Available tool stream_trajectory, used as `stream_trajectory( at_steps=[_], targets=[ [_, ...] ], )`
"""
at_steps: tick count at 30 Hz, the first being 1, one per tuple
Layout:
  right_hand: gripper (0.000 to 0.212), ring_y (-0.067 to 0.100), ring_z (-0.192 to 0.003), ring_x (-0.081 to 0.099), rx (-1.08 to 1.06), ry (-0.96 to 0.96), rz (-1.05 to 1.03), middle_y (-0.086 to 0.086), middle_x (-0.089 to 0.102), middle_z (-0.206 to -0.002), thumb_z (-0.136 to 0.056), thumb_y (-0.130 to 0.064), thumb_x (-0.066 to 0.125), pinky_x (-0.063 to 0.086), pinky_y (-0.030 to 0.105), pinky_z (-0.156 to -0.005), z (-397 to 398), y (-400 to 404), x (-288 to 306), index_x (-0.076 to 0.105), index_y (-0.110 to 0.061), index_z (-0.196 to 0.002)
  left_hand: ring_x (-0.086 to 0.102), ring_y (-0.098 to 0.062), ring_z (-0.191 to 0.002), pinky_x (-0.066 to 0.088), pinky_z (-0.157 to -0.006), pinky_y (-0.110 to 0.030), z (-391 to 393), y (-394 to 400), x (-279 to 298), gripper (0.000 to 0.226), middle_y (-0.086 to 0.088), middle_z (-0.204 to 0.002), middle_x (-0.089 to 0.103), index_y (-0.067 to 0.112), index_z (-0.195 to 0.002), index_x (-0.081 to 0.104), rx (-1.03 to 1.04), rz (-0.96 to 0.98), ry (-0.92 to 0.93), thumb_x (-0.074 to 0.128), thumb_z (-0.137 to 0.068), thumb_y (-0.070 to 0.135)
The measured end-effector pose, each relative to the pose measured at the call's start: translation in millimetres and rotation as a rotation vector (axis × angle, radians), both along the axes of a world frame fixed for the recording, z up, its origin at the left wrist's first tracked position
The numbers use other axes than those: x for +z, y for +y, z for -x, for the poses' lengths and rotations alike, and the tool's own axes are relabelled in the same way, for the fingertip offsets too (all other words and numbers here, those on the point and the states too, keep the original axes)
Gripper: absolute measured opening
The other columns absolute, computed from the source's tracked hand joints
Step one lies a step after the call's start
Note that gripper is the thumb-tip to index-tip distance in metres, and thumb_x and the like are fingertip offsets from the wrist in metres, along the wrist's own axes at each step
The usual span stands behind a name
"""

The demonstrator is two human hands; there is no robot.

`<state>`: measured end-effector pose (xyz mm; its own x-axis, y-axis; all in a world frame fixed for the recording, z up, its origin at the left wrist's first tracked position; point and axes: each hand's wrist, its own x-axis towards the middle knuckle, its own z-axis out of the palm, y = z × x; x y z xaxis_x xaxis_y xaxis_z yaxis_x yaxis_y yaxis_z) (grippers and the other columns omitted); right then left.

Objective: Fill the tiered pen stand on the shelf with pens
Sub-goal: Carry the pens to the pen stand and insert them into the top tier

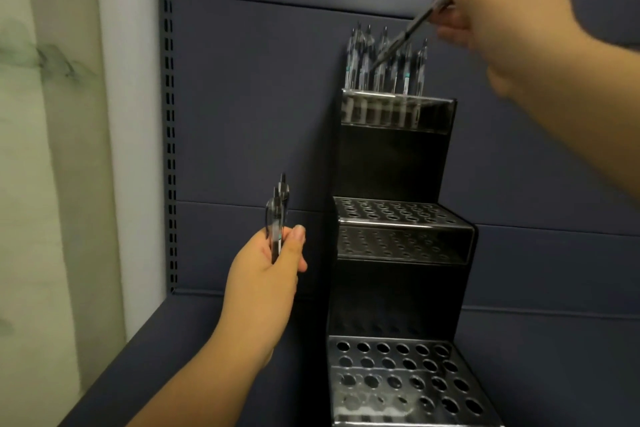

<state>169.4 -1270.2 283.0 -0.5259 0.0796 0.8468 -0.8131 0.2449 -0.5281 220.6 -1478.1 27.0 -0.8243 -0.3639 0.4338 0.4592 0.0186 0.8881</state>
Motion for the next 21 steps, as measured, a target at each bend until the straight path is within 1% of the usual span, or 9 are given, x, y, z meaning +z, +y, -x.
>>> stream_trajectory(
  at_steps=[2,3,6,10,12,15,16,18,21],
  targets=[
    [0.015,0.01,-0.088,0.075,-0.095,0.045,-0.058,0.001,0.073,-0.103,-0.102,-0.012,0.054,0.061,0.027,-0.081,6,4,9,0.064,-0.023,-0.103,0.046,-0.01,-0.055,0.037,-0.058,-0.034,1,0,-1,0.022,0.004,-0.066,0.059,0.032,-0.078,0.064,0.005,0.01,-0.002,0.058,-0.094,0.046],
    [0.015,0.01,-0.089,0.075,-0.136,0.052,-0.087,0.0,0.072,-0.102,-0.102,-0.014,0.054,0.061,0.027,-0.081,9,5,14,0.065,-0.024,-0.102,0.046,-0.01,-0.055,0.037,-0.058,-0.034,1,0,-2,0.023,0.004,-0.066,0.059,0.033,-0.077,0.064,0.006,0.01,-0.005,0.058,-0.094,0.046],
    [0.012,0.012,-0.087,0.074,-0.226,0.001,-0.199,0.005,0.072,-0.103,-0.101,-0.014,0.056,0.062,0.029,-0.081,15,8,27,0.065,-0.018,-0.108,0.047,-0.01,-0.055,0.038,-0.058,-0.033,1,0,-3,0.023,0.004,-0.066,0.06,0.035,-0.076,0.064,0.009,0.015,-0.024,0.057,-0.095,0.047],
    [0.011,0.015,-0.083,0.076,-0.224,-0.134,-0.288,0.011,0.073,-0.098,-0.101,-0.011,0.058,0.063,0.028,-0.078,17,6,35,0.067,-0.011,-0.107,0.046,-0.01,-0.054,0.038,-0.057,-0.034,0,0,-1,0.023,0.003,-0.066,0.06,0.033,-0.076,0.064,-0.005,0.006,-0.024,0.057,-0.093,0.047],
    [0.016,0.019,-0.084,0.076,-0.229,-0.198,-0.318,0.013,0.074,-0.096,-0.1,-0.01,0.059,0.064,0.03,-0.077,20,5,36,0.068,-0.003,-0.112,0.047,-0.011,-0.054,0.038,-0.057,-0.034,0,0,0,0.023,0.003,-0.065,0.06,0.034,-0.076,0.064,-0.007,0.004,-0.028,0.058,-0.093,0.046],
    [0.035,0.019,-0.079,0.076,-0.218,-0.302,-0.339,0.017,0.072,-0.096,-0.099,-0.008,0.061,0.064,0.026,-0.067,25,4,35,0.058,0.006,-0.131,0.048,-0.011,-0.055,0.038,-0.058,-0.034,2,0,-2,0.022,0.004,-0.065,0.06,0.037,-0.075,0.065,-0.012,-0.005,-0.04,0.059,-0.093,0.047],
    [0.039,0.018,-0.077,0.077,-0.211,-0.333,-0.355,0.017,0.072,-0.095,-0.099,-0.007,0.062,0.063,0.026,-0.066,26,3,34,0.055,0.006,-0.135,0.048,-0.011,-0.056,0.038,-0.058,-0.034,2,0,-2,0.021,0.005,-0.065,0.061,0.038,-0.075,0.065,-0.016,-0.009,-0.044,0.059,-0.093,0.048],
    [0.043,0.019,-0.077,0.077,-0.202,-0.376,-0.408,0.016,0.072,-0.094,-0.098,-0.007,0.064,0.064,0.031,-0.071,27,0,33,0.052,0.005,-0.138,0.05,-0.011,-0.056,0.039,-0.059,-0.034,3,1,-3,0.019,0.005,-0.064,0.062,0.04,-0.076,0.065,-0.023,-0.005,-0.047,0.06,-0.093,0.047],
    [0.045,0.018,-0.074,0.077,-0.231,-0.378,-0.465,0.014,0.072,-0.094,-0.098,-0.009,0.066,0.063,0.034,-0.073,30,-7,32,0.051,0.001,-0.139,0.051,-0.011,-0.054,0.039,-0.057,-0.034,3,2,-3,0.019,0.003,-0.063,0.062,0.035,-0.077,0.066,-0.03,0.006,-0.042,0.06,-0.092,0.045]
  ],
)
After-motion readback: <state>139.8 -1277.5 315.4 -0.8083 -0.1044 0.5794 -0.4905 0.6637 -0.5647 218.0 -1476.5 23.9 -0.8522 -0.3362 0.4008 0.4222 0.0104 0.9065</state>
